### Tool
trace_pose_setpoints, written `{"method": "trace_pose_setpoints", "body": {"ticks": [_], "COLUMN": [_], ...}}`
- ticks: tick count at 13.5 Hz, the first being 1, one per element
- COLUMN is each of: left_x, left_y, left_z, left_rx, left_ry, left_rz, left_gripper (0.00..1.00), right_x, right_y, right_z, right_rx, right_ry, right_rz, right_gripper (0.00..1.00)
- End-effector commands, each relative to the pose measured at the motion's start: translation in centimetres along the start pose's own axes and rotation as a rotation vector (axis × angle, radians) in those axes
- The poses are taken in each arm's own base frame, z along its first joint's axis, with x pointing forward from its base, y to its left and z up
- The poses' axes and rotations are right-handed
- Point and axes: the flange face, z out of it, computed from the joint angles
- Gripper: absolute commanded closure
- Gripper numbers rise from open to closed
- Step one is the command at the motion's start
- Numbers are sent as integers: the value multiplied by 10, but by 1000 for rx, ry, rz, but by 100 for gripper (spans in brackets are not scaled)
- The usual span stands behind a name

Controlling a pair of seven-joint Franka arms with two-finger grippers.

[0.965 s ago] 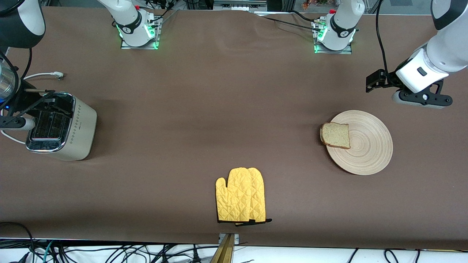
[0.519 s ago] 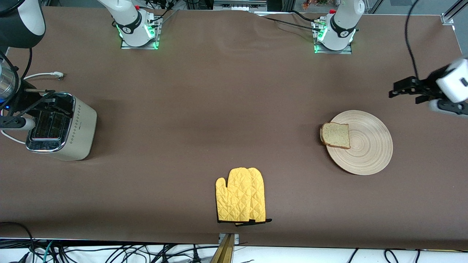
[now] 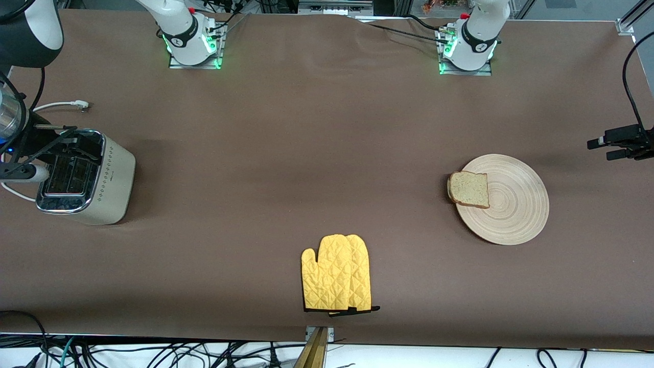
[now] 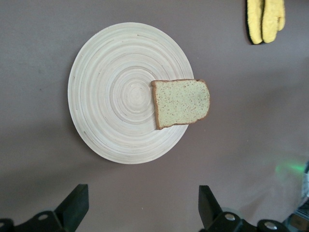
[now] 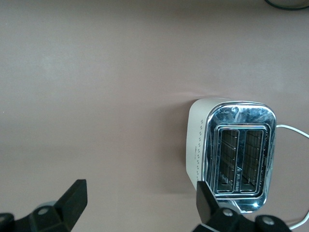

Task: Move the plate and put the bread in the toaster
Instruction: 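Lower the left gripper beside the wooden plate rim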

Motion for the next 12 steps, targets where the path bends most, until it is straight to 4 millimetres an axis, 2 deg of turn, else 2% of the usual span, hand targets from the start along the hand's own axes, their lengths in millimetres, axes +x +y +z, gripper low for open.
{"method": "trace_pose_setpoints", "body": {"ticks": [1,3,5,8,10,12], "left_x": [3,9,15,16,12,17], "left_y": [-69,-115,-145,-168,-181,-183], "left_z": [47,78,101,120,147,167], "left_rx": [-168,-219,-242,-212,-242,-294], "left_ry": [34,39,34,57,51,73], "left_rz": [30,12,17,-3,10,7], "left_gripper": [0,0,0,0,0,0], "right_x": [0,-1,0,3,5,4], "right_y": [0,0,-2,-12,-12,-13], "right_z": [-2,-3,-1,9,21,23], "right_rx": [0,2,5,3,4,2], "right_ry": [5,7,5,-15,-41,-50], "right_rz": [4,3,1,-7,-6,-11], "right_gripper": [0,0,0,0,0,0]}}
